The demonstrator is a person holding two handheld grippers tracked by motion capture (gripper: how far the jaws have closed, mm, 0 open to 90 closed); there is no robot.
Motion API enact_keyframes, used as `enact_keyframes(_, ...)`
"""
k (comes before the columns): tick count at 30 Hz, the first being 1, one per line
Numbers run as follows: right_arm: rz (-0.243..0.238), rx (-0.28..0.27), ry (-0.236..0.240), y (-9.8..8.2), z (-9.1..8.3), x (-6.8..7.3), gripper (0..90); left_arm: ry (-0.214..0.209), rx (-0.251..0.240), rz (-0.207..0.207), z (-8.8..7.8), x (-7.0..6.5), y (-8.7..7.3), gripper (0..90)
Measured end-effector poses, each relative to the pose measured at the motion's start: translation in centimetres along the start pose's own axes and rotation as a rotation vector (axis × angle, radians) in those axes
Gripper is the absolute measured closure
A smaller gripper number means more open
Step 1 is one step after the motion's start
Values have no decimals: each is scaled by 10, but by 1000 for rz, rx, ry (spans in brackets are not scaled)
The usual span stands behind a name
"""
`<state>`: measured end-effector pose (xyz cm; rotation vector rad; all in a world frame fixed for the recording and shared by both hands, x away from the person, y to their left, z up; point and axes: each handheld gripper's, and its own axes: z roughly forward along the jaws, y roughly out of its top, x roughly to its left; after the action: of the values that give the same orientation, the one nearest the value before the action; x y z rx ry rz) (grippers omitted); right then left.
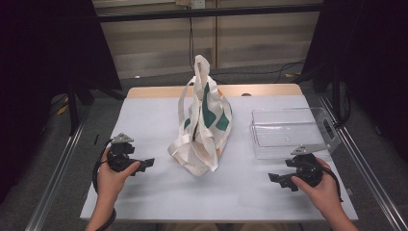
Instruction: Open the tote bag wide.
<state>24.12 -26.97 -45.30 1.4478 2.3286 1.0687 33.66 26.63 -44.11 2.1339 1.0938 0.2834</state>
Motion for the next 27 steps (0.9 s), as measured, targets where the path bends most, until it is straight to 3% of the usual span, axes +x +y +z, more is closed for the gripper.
enact_keyframes(5,-8,1,0,2,2,1,82,-5,4,-4,-1,-2,2,23)
enact_keyframes(8,-8,7,2,4,2,2,84,-11,24,16,-2,-2,5,24)
enact_keyframes(11,5,-4,16,6,0,1,88,-13,9,4,-1,-4,6,27)
enact_keyframes(16,2,1,14,9,-5,3,93,-24,50,43,-2,-5,14,32)
enact_keyframes(20,-7,-9,21,15,-9,4,99,-50,44,36,0,-7,19,34)
enact_keyframes(21,-12,-7,22,17,-10,4,100,-54,67,45,0,-7,21,34)
enact_keyframes(27,-15,5,30,24,-10,5,105,-58,84,69,-1,-8,28,36)
